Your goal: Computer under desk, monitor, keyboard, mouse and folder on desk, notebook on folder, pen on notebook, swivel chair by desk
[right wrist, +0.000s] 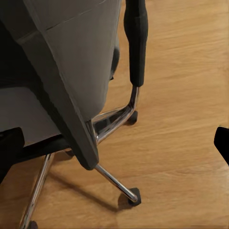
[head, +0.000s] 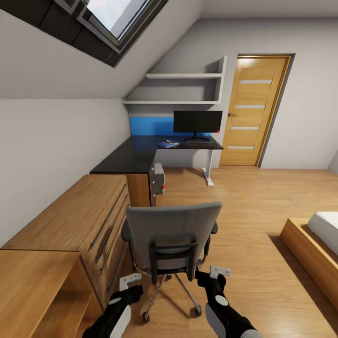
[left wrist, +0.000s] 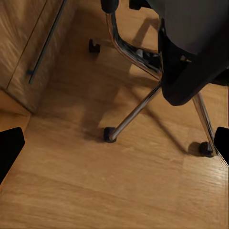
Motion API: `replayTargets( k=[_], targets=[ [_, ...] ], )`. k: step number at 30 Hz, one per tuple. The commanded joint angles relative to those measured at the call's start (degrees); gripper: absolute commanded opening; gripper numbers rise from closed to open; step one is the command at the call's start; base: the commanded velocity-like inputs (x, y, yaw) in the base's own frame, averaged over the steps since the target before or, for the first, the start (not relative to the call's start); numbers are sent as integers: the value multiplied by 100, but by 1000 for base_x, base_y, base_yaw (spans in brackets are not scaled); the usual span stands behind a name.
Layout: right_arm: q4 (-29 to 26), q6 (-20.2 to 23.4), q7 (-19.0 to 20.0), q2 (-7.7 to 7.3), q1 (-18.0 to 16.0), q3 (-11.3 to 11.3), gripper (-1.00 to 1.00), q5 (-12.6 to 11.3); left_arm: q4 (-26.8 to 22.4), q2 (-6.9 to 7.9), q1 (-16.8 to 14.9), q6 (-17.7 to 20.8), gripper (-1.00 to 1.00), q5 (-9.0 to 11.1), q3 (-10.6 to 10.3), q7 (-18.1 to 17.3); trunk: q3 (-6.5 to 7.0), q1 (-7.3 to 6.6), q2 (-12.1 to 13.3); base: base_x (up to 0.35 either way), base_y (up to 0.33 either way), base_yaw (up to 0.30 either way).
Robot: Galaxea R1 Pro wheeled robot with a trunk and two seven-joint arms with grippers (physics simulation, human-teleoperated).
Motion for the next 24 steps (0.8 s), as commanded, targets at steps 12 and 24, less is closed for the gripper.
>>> replayTargets(
  k=[12, 24],
  targets=[
    [48, 141, -30, 3, -86, 57, 100, -163, 294, -15, -167, 80, 100, 62, -54, 39, -222, 264, -486, 0, 0, 0],
    [298, -67, -27, -21, -90, 68, 100, -144, 51, 7, -168, 7, 100, 46, -126, 68, -437, 528, -967, 0, 0, 0]
  ],
)
